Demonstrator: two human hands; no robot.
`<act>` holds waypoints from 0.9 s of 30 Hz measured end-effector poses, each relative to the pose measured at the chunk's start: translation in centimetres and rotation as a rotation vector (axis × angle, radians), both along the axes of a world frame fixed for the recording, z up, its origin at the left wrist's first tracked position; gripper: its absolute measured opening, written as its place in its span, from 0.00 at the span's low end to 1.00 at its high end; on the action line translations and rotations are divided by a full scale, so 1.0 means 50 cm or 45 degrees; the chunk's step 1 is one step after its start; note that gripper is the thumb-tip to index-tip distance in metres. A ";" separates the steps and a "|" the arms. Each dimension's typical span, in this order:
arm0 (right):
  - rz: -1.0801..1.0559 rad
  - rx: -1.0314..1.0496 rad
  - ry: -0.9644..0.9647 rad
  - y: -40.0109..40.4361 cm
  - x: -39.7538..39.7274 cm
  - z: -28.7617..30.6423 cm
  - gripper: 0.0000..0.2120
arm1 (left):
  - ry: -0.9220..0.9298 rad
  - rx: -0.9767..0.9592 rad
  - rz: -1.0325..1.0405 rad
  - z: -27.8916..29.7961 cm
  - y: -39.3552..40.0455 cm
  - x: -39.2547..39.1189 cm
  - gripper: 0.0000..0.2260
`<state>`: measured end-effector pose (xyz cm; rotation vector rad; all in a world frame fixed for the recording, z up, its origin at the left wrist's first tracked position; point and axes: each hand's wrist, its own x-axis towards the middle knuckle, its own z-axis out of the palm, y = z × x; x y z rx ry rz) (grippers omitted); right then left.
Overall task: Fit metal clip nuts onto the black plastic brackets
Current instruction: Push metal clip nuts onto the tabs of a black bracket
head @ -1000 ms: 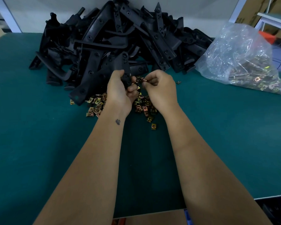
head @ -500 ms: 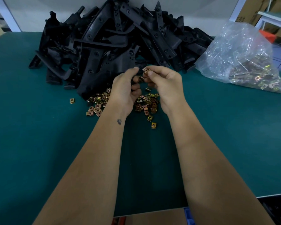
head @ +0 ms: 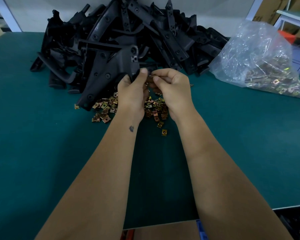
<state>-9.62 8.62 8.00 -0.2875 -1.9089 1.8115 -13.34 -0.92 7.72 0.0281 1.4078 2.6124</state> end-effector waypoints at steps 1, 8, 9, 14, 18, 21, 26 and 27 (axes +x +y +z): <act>-0.036 -0.012 -0.006 0.003 0.000 -0.002 0.08 | -0.018 0.043 0.045 0.002 -0.004 -0.001 0.11; -0.071 -0.178 0.069 0.013 0.004 0.001 0.08 | 0.009 -0.153 -0.028 -0.001 -0.004 -0.004 0.09; -0.048 -0.197 0.078 0.011 0.005 0.002 0.08 | 0.025 -0.189 -0.072 -0.002 0.000 0.000 0.08; 0.010 -0.406 0.092 0.014 0.009 0.010 0.07 | 0.032 -0.240 -0.174 -0.004 0.001 -0.001 0.02; 0.044 -0.518 0.086 0.016 0.011 0.012 0.07 | -0.033 -0.140 -0.274 -0.003 0.000 -0.002 0.08; 0.071 -0.518 0.109 0.018 0.013 0.013 0.07 | -0.071 -0.111 -0.293 -0.003 0.001 -0.001 0.12; 0.056 -0.526 0.144 0.017 0.012 0.014 0.07 | -0.091 -0.086 -0.308 -0.003 0.001 -0.001 0.16; 0.044 -0.529 0.154 0.016 0.011 0.014 0.06 | -0.086 -0.082 -0.315 -0.003 0.000 -0.001 0.18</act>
